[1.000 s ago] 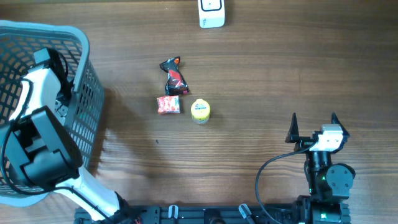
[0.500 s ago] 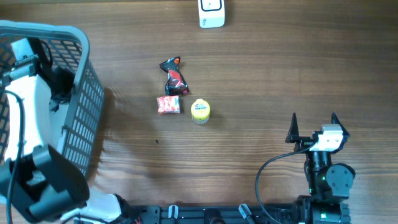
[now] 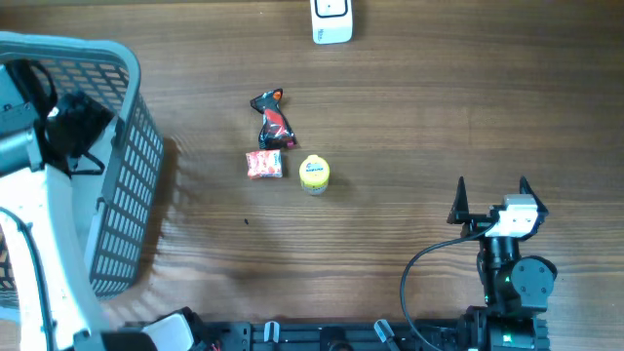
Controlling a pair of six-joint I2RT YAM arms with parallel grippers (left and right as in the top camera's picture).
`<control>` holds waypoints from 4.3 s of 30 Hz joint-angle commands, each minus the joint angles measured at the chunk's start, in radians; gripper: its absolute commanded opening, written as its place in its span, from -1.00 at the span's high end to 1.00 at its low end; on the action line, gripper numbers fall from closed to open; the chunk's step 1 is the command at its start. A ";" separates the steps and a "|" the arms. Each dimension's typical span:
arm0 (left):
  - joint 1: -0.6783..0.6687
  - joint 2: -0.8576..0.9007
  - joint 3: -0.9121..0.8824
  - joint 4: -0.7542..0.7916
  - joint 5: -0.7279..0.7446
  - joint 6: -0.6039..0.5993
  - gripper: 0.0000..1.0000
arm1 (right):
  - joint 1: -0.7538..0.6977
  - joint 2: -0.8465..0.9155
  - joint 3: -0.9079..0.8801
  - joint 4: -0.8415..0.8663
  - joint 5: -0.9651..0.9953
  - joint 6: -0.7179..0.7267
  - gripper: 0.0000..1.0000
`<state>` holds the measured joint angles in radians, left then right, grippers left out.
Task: Scan the item barcode
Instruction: 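Grasp the tin can rim with the left gripper and lift it, then carry the tin can out of the basket toward the snack bag, then set the tin can down beside the snack bag and withdraw left arm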
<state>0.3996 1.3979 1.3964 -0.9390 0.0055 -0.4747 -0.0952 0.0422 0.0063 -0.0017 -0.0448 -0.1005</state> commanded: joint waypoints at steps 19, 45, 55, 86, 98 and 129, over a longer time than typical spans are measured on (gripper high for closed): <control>-0.039 -0.180 0.029 0.080 0.476 -0.117 -0.46 | -0.002 0.002 -0.001 0.002 -0.013 0.015 -1.00; -0.568 0.131 0.029 0.158 0.153 -0.117 -0.47 | -0.002 0.002 -0.001 0.002 -0.013 0.015 -1.00; -0.568 0.373 0.029 0.153 0.106 -0.117 -0.45 | -0.003 0.002 -0.001 0.002 -0.013 0.015 -1.00; -0.568 0.641 0.029 0.241 -0.021 -0.164 -0.46 | -0.002 0.002 -0.001 0.002 -0.013 0.014 -1.00; -0.646 0.696 0.029 0.341 0.073 -0.170 -0.55 | -0.002 0.002 -0.001 0.002 -0.013 0.015 -1.00; -0.852 0.555 0.029 0.282 -0.220 0.119 -1.00 | -0.002 0.002 -0.001 0.002 -0.013 0.014 -1.00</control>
<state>-0.4496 2.0663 1.4193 -0.6849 -0.1730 -0.3214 -0.0952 0.0422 0.0063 -0.0017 -0.0448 -0.1005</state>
